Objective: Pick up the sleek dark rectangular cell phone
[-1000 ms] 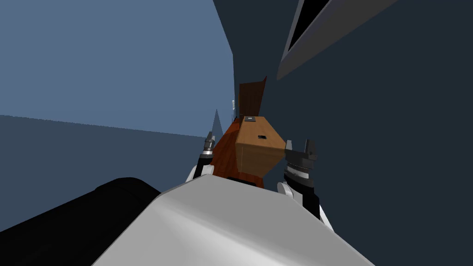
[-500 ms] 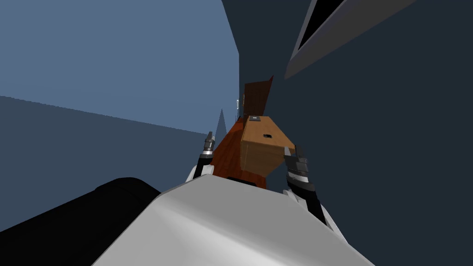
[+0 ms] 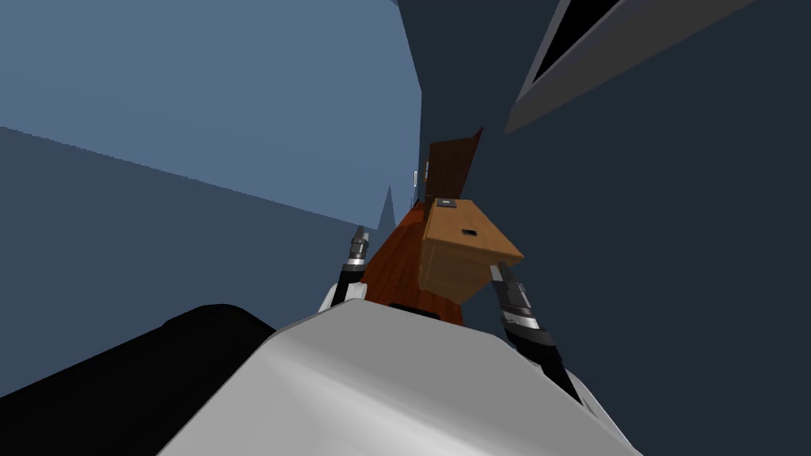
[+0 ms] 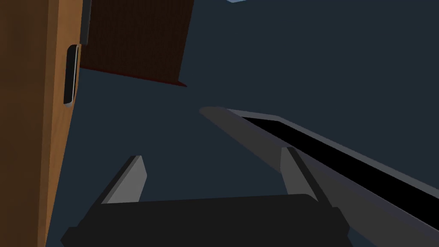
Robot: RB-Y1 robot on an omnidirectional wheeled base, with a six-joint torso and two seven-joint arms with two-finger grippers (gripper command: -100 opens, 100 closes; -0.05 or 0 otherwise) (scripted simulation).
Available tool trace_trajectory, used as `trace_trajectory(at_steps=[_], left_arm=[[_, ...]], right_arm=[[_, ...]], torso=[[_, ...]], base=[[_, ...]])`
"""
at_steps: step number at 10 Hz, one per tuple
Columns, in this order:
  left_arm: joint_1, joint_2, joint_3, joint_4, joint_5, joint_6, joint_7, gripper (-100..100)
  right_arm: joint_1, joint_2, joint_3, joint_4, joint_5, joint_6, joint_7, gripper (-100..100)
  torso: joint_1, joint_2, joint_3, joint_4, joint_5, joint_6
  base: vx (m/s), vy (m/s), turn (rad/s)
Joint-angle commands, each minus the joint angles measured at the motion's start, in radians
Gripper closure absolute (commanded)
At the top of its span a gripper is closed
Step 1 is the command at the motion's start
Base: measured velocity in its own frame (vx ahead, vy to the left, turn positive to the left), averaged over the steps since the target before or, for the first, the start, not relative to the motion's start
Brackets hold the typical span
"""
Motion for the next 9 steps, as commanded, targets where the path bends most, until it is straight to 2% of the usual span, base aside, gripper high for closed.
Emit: trace_trajectory(at_steps=[1, 2, 3, 4, 6, 8, 9], left_arm=[[0.0, 0.0, 0.0, 0.0, 0.0, 0.0, 0.0, 0], [0.0, 0.0, 0.0, 0.0, 0.0, 0.0, 0.0, 0], [0.0, 0.0, 0.0, 0.0, 0.0, 0.0, 0.0, 0], [0.0, 0.0, 0.0, 0.0, 0.0, 0.0, 0.0, 0], [0.0, 0.0, 0.0, 0.0, 0.0, 0.0, 0.0, 0], [0.0, 0.0, 0.0, 0.0, 0.0, 0.0, 0.0, 0], [0.0, 0.0, 0.0, 0.0, 0.0, 0.0, 0.0, 0]], right_arm=[[0.012, -0.029, -0.01, 0.023, 0.0, 0.004, 0.012, -100], [0.038, -0.069, -0.022, 0.068, 0.006, -0.004, 0.038, -100], [0.038, -0.073, -0.022, 0.071, 0.006, -0.004, 0.038, -100], [0.067, -0.116, -0.033, 0.107, 0.012, -0.013, 0.065, -100], [0.067, -0.118, -0.033, 0.121, 0.012, -0.013, 0.065, -100], [0.12, -0.194, -0.055, 0.201, 0.024, -0.034, 0.122, -100], [0.129, -0.213, -0.055, 0.228, 0.024, -0.034, 0.122, -100]], torso=[[0.0, 0.0, 0.0, 0.0, 0.0, 0.0], [-0.001, -0.001, -0.001, 0.0, 0.0, 0.0], [0.0, -0.001, 0.0, 0.0, 0.0, 0.0], [-0.001, -0.002, -0.001, 0.0, 0.0, 0.0], [0.0, -0.002, -0.001, 0.0, 0.0, 0.0], [-0.001, -0.004, -0.002, -0.001, 0.0, 0.0], [0.001, -0.002, -0.001, 0.0, 0.0, 0.0]], base=[[-0.063, 0.05, 0.084], [-0.078, 0.065, 0.196], [-0.062, 0.052, 0.076], [-0.072, 0.066, 0.149], [-0.036, 0.048, 0.047], [-0.056, 0.08, 0.265], [-0.064, 0.079, 0.088]])
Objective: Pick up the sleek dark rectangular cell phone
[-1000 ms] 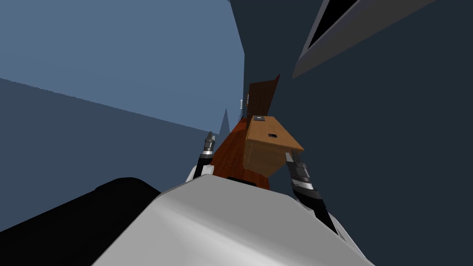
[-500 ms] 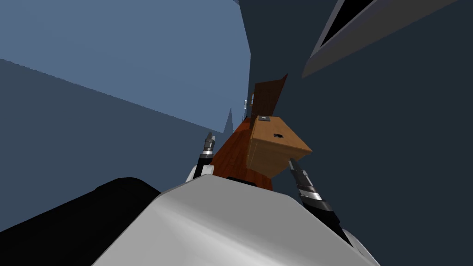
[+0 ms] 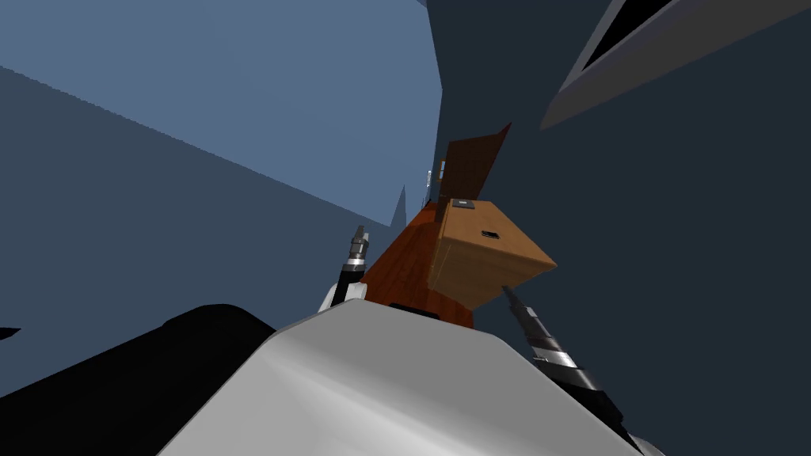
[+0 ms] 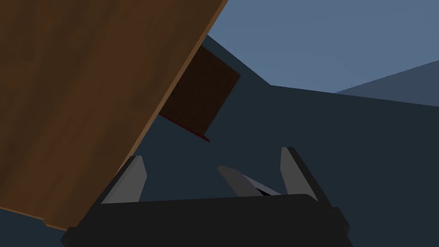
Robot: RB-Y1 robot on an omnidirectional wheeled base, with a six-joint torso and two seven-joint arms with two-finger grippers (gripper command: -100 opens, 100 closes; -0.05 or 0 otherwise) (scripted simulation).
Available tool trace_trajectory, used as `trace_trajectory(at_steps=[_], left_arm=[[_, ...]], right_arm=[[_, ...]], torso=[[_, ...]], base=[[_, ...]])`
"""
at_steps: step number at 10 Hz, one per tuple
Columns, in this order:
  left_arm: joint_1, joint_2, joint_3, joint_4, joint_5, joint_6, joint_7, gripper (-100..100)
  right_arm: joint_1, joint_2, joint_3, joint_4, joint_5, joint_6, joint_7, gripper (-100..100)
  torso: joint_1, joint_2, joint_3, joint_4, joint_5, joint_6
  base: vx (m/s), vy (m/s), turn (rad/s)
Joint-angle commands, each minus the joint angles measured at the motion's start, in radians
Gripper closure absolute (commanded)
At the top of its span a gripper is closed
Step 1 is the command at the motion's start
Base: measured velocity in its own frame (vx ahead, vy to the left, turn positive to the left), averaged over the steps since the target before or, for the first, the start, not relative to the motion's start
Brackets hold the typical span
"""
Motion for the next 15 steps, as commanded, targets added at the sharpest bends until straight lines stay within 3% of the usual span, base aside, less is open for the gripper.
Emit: trace_trajectory(at_steps=[1, 4, 5, 7, 8, 9, 10, 11, 12, 13, 14, 15], left_arm=[[0.0, 0.0, 0.0, 0.0, 0.0, 0.0, 0.0, 0], [0.0, 0.0, 0.0, 0.0, 0.0, 0.0, 0.0, 0], [0.0, 0.0, 0.0, 0.0, 0.0, 0.0, 0.0, 0], [0.0, 0.0, 0.0, 0.0, 0.0, 0.0, 0.0, 0], [0.0, 0.0, 0.0, 0.0, 0.0, 0.0, 0.0, 0], [0.0, 0.0, 0.0, 0.0, 0.0, 0.0, 0.0, 0], [0.0, 0.0, 0.0, 0.0, 0.0, 0.0, 0.0, 0], [0.0, 0.0, 0.0, 0.0, 0.0, 0.0, 0.0, 0], [0.0, 0.0, 0.0, 0.0, 0.0, 0.0, 0.0, 0], [0.0, 0.0, 0.0, 0.0, 0.0, 0.0, 0.0, 0], [0.0, 0.0, 0.0, 0.0, 0.0, 0.0, 0.0, 0], [0.0, 0.0, 0.0, 0.0, 0.0, 0.0, 0.0, 0]], right_arm=[[0.045, -0.05, -0.01, 0.05, 0.008, -0.009, 0.038, -100], [0.08, -0.112, -0.019, 0.119, 0.015, -0.023, 0.068, -100], [0.116, -0.151, -0.028, 0.153, 0.021, -0.037, 0.098, -100], [0.116, -0.164, -0.028, 0.182, 0.021, -0.037, 0.098, -100], [0.153, -0.207, -0.035, 0.211, 0.028, -0.053, 0.128, -100], [0.153, -0.217, -0.035, 0.242, 0.028, -0.053, 0.128, -100], [0.191, -0.251, -0.041, 0.273, 0.034, -0.069, 0.158, -100], [0.191, -0.272, -0.041, 0.303, 0.034, -0.069, 0.158, -100], [0.23, -0.309, -0.046, 0.34, 0.041, -0.087, 0.188, -100], [0.23, -0.327, -0.046, 0.363, 0.041, -0.087, 0.188, -100], [0.269, -0.371, -0.051, 0.402, 0.048, -0.105, 0.218, -100], [0.269, -0.382, -0.051, 0.424, 0.048, -0.105, 0.218, -100]], torso=[[0.0, 0.0, 0.0, 0.0, 0.0, 0.0], [-0.001, -0.001, -0.001, 0.0, 0.0, -0.001], [-0.002, -0.002, -0.001, 0.0, 0.0, 0.0], [-0.002, -0.002, -0.001, 0.0, 0.0, 0.0], [-0.003, -0.003, -0.001, 0.0, -0.001, 0.0], [-0.003, -0.003, -0.002, -0.001, -0.001, -0.001], [-0.003, -0.003, -0.002, -0.001, -0.001, 0.0], [-0.002, -0.003, -0.002, 0.0, 0.0, -0.001], [-0.003, -0.003, -0.002, -0.001, 0.0, 0.0], [-0.002, -0.004, -0.002, -0.001, 0.0, -0.001], [-0.003, -0.004, -0.002, -0.001, -0.001, 0.0], [-0.003, -0.004, -0.002, -0.001, 0.0, -0.001]], base=[[-0.058, 0.083, 0.177], [-0.04, 0.056, 0.134], [-0.035, 0.067, 0.174], [-0.023, 0.043, 0.058], [-0.018, 0.043, 0.224], [-0.015, 0.047, 0.113], [-0.019, 0.065, 0.189], [-0.016, 0.05, 0.111], [-0.002, 0.056, 0.24], [-0.001, 0.041, 0.089], [0.001, 0.051, 0.207], [0.004, 0.037, 0.1]])
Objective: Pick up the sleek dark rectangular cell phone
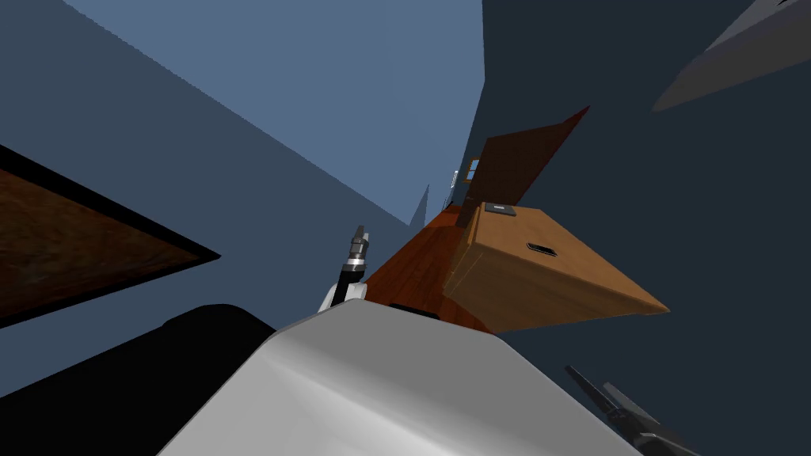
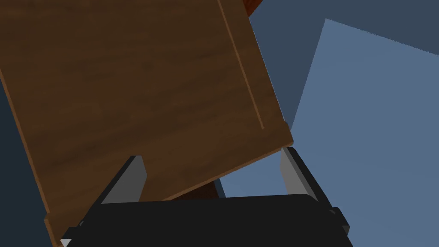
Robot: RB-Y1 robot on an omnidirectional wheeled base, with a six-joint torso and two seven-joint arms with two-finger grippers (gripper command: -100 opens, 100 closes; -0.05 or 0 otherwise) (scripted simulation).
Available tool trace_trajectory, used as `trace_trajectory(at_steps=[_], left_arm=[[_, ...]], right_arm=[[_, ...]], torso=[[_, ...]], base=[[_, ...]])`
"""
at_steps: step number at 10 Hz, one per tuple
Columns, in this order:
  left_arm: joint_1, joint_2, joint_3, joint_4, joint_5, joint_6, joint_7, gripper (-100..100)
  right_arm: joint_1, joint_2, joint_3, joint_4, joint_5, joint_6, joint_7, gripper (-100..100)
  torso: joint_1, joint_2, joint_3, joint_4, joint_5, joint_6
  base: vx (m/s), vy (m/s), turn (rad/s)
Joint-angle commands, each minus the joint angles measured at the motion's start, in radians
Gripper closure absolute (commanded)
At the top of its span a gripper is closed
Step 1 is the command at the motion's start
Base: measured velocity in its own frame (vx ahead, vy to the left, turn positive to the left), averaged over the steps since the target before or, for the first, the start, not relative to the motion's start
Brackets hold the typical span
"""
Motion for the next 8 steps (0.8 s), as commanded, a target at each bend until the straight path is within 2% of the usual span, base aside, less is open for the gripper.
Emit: trace_trajectory(at_steps=[1, 2, 3, 4, 5, 6, 7, 8], left_arm=[[0.0, 0.0, 0.0, 0.0, 0.0, 0.0, 0.0, 0], [0.0, 0.0, 0.0, 0.0, 0.0, 0.0, 0.0, 0], [0.0, 0.0, 0.0, 0.0, 0.0, 0.0, 0.0, 0], [0.0, 0.0, 0.0, 0.0, 0.0, 0.0, 0.0, 0], [0.0, 0.0, 0.0, 0.0, 0.0, 0.0, 0.0, 0], [0.0, 0.0, 0.0, 0.0, 0.0, 0.0, 0.0, 0], [0.0, 0.0, 0.0, 0.0, 0.0, 0.0, 0.0, 0], [0.0, 0.0, 0.0, 0.0, 0.0, 0.0, 0.0, 0]], right_arm=[[0.044, -0.05, -0.001, 0.05, 0.009, -0.019, 0.038, -100], [0.044, -0.064, -0.001, 0.074, 0.009, -0.019, 0.038, -100], [0.084, -0.097, -0.003, 0.1, 0.016, -0.04, 0.068, -100], [0.084, -0.121, -0.003, 0.132, 0.016, -0.04, 0.068, -100], [0.123, -0.156, -0.003, 0.166, 0.023, -0.061, 0.096, -100], [0.123, -0.177, -0.003, 0.19, 0.023, -0.061, 0.096, -100], [0.16, -0.211, -0.002, 0.214, 0.03, -0.082, 0.124, -100], [0.162, -0.233, -0.002, 0.224, 0.03, -0.082, 0.124, -100]], torso=[[0.0, 0.0, 0.0, 0.0, 0.0, 0.0], [0.0, 0.0, 0.0, 0.0, 0.0, -0.001], [-0.001, -0.001, 0.0, 0.0, 0.0, 0.0], [0.0, -0.001, -0.001, 0.0, 0.0, -0.001], [-0.001, -0.002, -0.001, 0.0, 0.0, 0.0], [-0.001, -0.002, -0.001, 0.0, 0.0, -0.001], [-0.002, -0.002, -0.001, 0.0, 0.0, 0.0], [-0.002, -0.003, -0.002, -0.001, 0.0, -0.001]], base=[[0.009, 0.041, 0.176], [0.014, 0.03, 0.128], [0.024, 0.036, 0.212], [0.026, 0.024, 0.119], [0.033, 0.027, 0.251], [0.031, 0.011, 0.103], [0.047, 0.012, 0.183], [0.047, 0.004, 0.104]])
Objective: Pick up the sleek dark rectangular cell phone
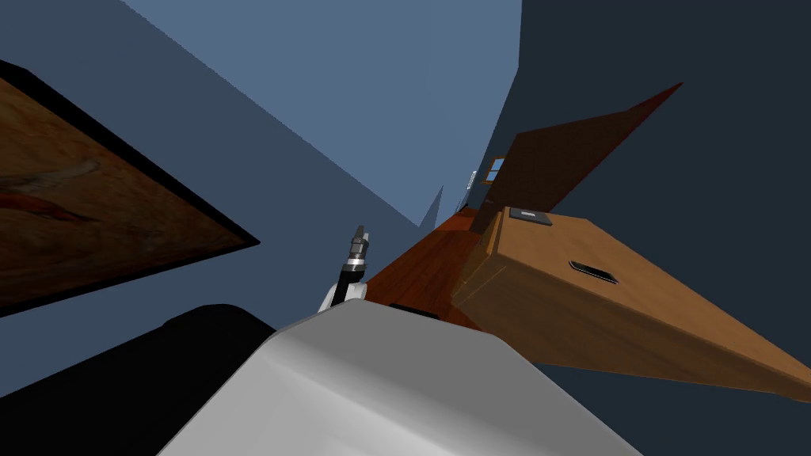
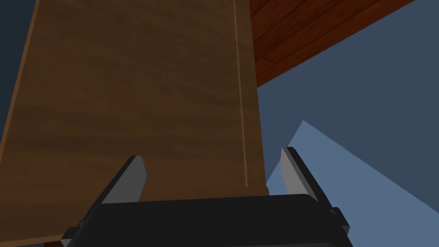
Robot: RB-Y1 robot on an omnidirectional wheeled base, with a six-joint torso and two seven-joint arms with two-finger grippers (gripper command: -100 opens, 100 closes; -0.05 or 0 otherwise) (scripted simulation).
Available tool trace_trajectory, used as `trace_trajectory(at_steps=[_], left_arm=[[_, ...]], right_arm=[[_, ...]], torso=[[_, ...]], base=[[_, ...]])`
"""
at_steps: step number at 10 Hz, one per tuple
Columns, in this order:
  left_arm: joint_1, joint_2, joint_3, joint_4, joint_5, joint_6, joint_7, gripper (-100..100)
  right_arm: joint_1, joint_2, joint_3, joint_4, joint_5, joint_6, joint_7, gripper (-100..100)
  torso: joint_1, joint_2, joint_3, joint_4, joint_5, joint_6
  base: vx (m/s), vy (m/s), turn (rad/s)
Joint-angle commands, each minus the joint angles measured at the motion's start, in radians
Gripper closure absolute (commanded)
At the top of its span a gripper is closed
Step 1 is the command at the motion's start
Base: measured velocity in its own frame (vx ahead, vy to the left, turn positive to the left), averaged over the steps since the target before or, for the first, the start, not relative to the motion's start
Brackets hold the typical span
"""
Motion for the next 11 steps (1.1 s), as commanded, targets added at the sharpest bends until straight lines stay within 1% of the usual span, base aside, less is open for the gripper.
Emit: trace_trajectory(at_steps=[1, 2, 3, 4, 5, 6, 7, 8, 9, 10, 11], left_arm=[[0.0, 0.0, 0.0, 0.0, 0.0, 0.0, 0.0, 0], [0.0, 0.0, 0.0, 0.0, 0.0, 0.0, 0.0, 0], [0.0, 0.0, 0.0, 0.0, 0.0, 0.0, 0.0, 0], [0.0, 0.0, 0.0, 0.0, 0.0, 0.0, 0.0, 0], [0.0, 0.0, 0.0, 0.0, 0.0, 0.0, 0.0, 0], [0.0, 0.0, 0.0, 0.0, 0.0, 0.0, 0.0, 0], [0.0, 0.0, 0.0, 0.0, 0.0, 0.0, 0.0, 0], [0.0, 0.0, 0.0, 0.0, 0.0, 0.0, 0.0, 0], [0.0, 0.0, 0.0, 0.0, 0.0, 0.0, 0.0, 0], [0.0, 0.0, 0.0, 0.0, 0.0, 0.0, 0.0, 0], [0.0, 0.0, 0.0, 0.0, 0.0, 0.0, 0.0, 0]], right_arm=[[-0.002, -0.018, 0.004, 0.041, 0.002, -0.009, 0.002, -100], [0.036, -0.063, 0.006, 0.078, 0.009, -0.031, 0.029, -100], [0.036, -0.074, 0.006, 0.095, 0.009, -0.031, 0.029, -100], [0.073, -0.111, 0.009, 0.126, 0.015, -0.053, 0.055, -100], [0.073, -0.128, 0.009, 0.146, 0.015, -0.053, 0.055, -100], [0.109, -0.165, 0.012, 0.187, 0.021, -0.074, 0.081, -100], [0.109, -0.182, 0.012, 0.194, 0.021, -0.074, 0.081, -100], [0.143, -0.216, 0.016, 0.239, 0.027, -0.096, 0.105, -100], [0.143, -0.234, 0.016, 0.239, 0.027, -0.096, 0.105, -100], [0.168, -0.267, 0.021, 0.281, 0.033, -0.117, 0.128, -100], [0.176, -0.284, 0.021, 0.281, 0.033, -0.117, 0.128, -100]], torso=[[0.0, 0.0, 0.0, 0.0, 0.0, 0.0], [0.0, 0.001, 0.001, 0.0, 0.0, 0.0], [0.0, 0.0, 0.0, 0.0, 0.0, -0.001], [-0.001, 0.0, 0.0, 0.0, 0.0, 0.0], [-0.001, -0.001, 0.0, 0.0, 0.0, -0.001], [-0.001, -0.001, 0.0, 0.0, 0.0, 0.0], [-0.002, -0.002, -0.001, 0.0, 0.0, -0.001], [-0.002, -0.002, -0.001, 0.0, -0.001, 0.0], [-0.003, -0.003, -0.001, -0.001, -0.001, -0.001], [-0.002, -0.003, -0.002, -0.001, -0.001, 0.0], [-0.002, -0.003, -0.002, -0.001, -0.001, -0.001]], base=[[0.023, 0.0, -0.005], [0.043, 0.004, 0.218], [0.044, -0.007, 0.125], [0.055, -0.012, 0.198], [0.055, -0.019, 0.111], [0.073, -0.03, 0.207], [0.063, -0.029, 0.107], [0.079, -0.04, 0.199], [0.076, -0.035, 0.113], [0.072, -0.032, 0.195], [0.068, -0.046, 0.107]])
